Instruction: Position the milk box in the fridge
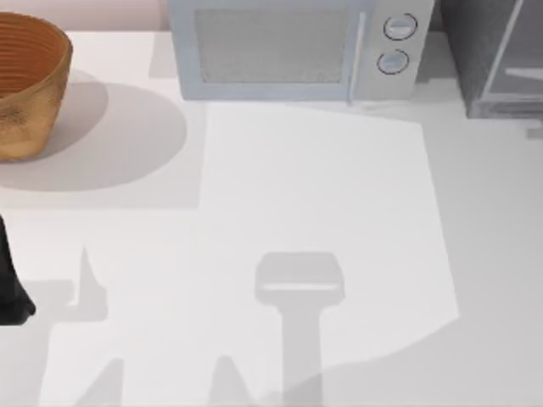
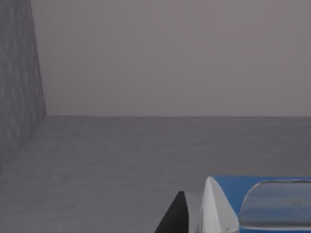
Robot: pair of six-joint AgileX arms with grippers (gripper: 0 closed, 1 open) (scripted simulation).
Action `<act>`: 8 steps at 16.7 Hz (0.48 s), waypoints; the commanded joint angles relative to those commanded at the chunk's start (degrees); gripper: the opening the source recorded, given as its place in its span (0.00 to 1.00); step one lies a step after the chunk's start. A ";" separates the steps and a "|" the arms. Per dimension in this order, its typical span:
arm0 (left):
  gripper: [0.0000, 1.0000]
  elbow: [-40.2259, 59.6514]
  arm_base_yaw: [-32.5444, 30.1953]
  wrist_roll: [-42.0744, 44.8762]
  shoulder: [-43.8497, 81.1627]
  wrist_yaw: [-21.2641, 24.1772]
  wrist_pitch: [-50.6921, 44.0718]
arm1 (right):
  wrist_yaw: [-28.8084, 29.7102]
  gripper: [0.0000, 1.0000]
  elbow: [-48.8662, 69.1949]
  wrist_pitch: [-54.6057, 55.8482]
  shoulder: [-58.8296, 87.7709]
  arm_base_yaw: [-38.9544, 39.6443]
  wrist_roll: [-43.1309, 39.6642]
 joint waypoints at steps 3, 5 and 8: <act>1.00 0.00 0.00 0.00 0.00 0.00 0.00 | 0.02 0.00 -0.15 -0.29 0.06 0.29 0.08; 1.00 0.00 0.00 0.00 0.00 0.00 0.00 | 0.43 0.00 1.87 -1.99 1.61 0.37 0.12; 1.00 0.00 0.00 0.00 0.00 0.00 0.00 | 1.15 0.00 9.04 -6.11 5.29 0.89 0.04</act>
